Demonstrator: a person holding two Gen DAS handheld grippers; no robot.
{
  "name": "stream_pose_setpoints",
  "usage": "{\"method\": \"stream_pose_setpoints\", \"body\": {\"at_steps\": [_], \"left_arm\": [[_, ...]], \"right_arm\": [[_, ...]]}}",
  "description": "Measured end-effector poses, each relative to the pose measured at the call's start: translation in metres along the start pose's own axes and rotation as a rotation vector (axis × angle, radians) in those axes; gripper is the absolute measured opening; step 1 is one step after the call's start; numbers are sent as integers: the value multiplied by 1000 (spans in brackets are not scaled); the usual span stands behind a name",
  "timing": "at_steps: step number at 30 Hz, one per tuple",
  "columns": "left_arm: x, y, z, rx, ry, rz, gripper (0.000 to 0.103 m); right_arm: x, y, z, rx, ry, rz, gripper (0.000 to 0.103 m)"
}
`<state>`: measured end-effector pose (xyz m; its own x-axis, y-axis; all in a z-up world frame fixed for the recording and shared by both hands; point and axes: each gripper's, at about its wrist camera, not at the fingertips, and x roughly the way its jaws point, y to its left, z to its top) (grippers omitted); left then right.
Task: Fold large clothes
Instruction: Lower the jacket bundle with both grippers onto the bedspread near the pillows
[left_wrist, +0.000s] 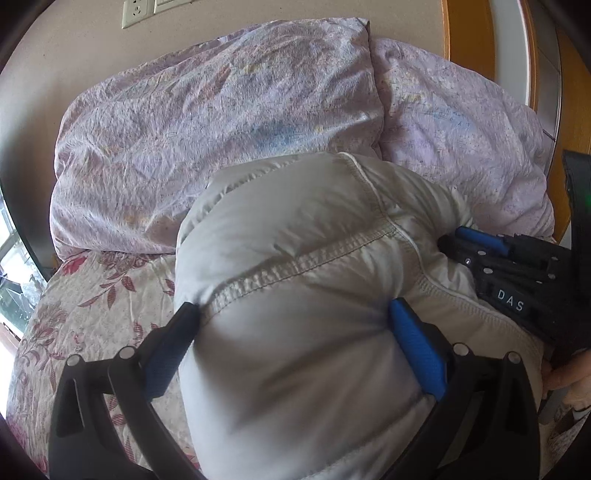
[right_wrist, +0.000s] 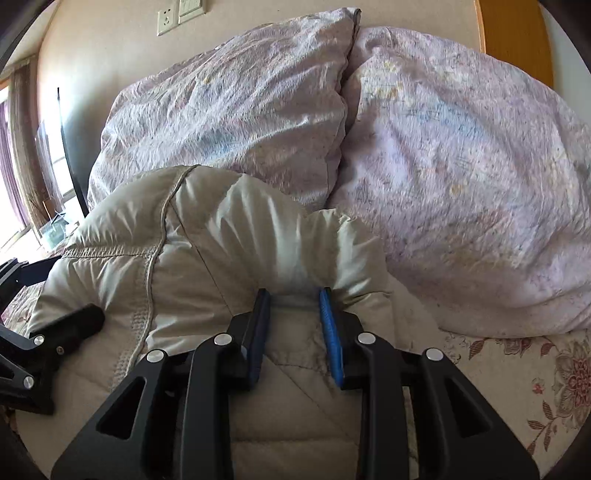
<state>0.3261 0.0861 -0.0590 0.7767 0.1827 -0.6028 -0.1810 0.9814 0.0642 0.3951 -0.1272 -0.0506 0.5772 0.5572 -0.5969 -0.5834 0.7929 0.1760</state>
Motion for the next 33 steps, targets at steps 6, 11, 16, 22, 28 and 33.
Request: {"method": "stream_pose_setpoints", "body": {"at_steps": [6, 11, 16, 22, 28, 33], "left_arm": [[11, -5, -5, 6, -18, 29, 101], [18, -6, -8, 7, -23, 36, 101], [23, -5, -11, 4, -30, 40, 101], [8, -1, -4, 14, -4, 42, 101], [4, 12, 0, 22, -34, 60, 101], [23, 20, -4, -42, 14, 0, 101]], "right_arm": [[12, -5, -3, -4, 14, 20, 30], [19, -8, -3, 3, 30, 39, 30], [26, -11, -3, 19, 54, 55, 29], [9, -18, -5, 54, 56, 66, 30], [1, -23, -13, 34, 71, 81, 30], [12, -26, -16, 62, 83, 101, 30]]}}
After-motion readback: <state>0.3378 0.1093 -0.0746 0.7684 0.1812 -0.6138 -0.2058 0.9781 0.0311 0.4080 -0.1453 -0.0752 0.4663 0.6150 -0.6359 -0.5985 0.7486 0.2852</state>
